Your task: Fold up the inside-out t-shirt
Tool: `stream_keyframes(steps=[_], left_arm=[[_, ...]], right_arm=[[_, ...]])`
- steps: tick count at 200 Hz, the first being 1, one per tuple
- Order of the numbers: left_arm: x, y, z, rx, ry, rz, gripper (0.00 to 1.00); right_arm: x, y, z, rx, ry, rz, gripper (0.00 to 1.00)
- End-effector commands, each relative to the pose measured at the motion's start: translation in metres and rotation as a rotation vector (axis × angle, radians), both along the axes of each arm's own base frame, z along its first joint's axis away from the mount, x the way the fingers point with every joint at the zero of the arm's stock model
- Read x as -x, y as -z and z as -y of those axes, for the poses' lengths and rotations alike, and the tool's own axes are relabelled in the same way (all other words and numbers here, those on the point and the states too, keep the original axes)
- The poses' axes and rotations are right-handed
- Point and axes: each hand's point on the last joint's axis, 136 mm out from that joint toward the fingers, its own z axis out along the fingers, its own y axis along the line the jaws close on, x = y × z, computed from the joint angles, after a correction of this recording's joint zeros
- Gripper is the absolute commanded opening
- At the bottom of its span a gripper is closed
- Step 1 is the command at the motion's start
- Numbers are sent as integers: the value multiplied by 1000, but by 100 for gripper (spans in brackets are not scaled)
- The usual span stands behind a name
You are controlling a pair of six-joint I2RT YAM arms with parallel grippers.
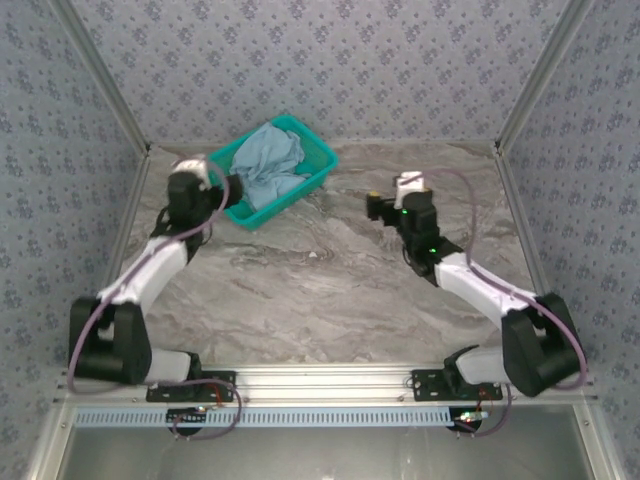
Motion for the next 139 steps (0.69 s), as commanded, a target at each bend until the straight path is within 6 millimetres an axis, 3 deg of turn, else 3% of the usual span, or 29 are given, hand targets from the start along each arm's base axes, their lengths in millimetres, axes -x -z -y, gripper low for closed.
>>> stream_keyframes(steps=[1,29,93,117,139], left_arm=[[-18,40,25,-56,117,-201,96],[-54,77,38,-87,164,-363,98],[-114,146,62,-20,171,-592,97],[-132,158,70,-1,176,-605,87],[-142,166,84,47,225,-615,63]], right_arm=[[3,28,-27,-4,-107,-119,100],[-2,32,-47,3,-153,-135,100],[-4,55,-59,-14,-157,-180,100],[-1,62,-57,-9,-149,-192,100],[3,68,-54,-6,-144,-203,100]])
